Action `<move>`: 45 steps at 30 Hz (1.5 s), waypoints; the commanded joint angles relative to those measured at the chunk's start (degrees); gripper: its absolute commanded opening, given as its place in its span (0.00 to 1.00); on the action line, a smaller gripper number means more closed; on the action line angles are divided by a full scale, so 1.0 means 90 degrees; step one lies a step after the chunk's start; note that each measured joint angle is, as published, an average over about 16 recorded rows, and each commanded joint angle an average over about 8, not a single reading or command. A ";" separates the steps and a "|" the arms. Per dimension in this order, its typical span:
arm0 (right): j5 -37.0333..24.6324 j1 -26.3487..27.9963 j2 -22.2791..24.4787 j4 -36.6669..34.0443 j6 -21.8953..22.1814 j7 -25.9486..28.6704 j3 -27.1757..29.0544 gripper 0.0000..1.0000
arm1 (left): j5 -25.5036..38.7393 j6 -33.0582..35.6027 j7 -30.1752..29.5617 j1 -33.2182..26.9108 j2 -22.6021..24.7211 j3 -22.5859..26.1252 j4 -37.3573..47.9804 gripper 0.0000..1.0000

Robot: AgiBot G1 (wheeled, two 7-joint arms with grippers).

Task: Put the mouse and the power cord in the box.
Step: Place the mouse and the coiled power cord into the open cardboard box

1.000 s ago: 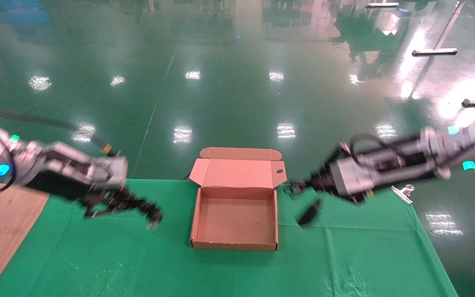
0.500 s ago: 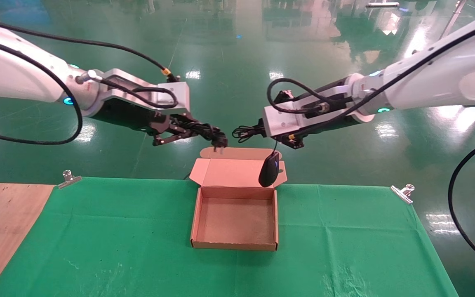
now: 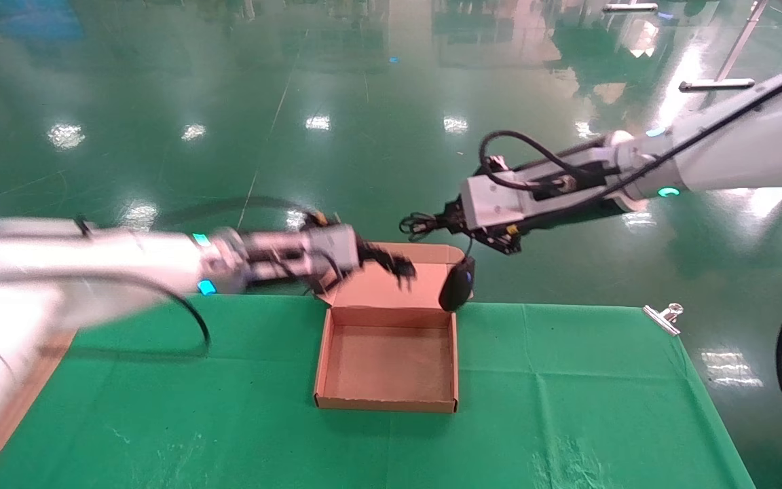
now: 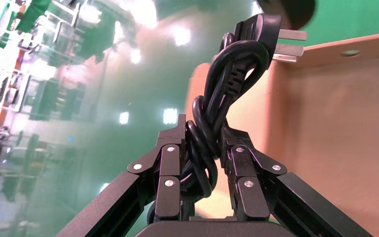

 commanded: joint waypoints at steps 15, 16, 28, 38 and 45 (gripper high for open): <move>0.0019 -0.0226 0.0168 -0.0478 -0.0035 -0.0393 0.0005 0.00 | -0.0691 -0.1222 -0.0130 0.1640 0.0150 0.1189 -0.1264 0.00; 0.0017 -0.0236 0.0161 -0.0500 -0.0006 -0.0410 0.0004 0.00 | -0.0734 -0.1306 -0.0173 0.1661 0.0147 0.1291 -0.1316 0.00; 0.0010 -0.0318 0.0049 -0.0708 0.0193 -0.0544 0.0001 0.00 | -0.1337 -0.1953 -0.0412 0.1713 0.0122 0.2202 -0.1570 1.00; 0.0042 -0.0326 -0.0104 -0.0781 0.0135 -0.0564 0.0021 0.00 | -0.1865 -0.2144 -0.0478 0.1636 0.0115 0.2718 -0.1576 1.00; 0.0074 -0.0360 -0.0344 -0.0697 0.0169 -0.0516 0.0036 0.00 | -0.2556 -0.1553 -0.0651 0.1399 -0.0112 0.2707 -0.1458 1.00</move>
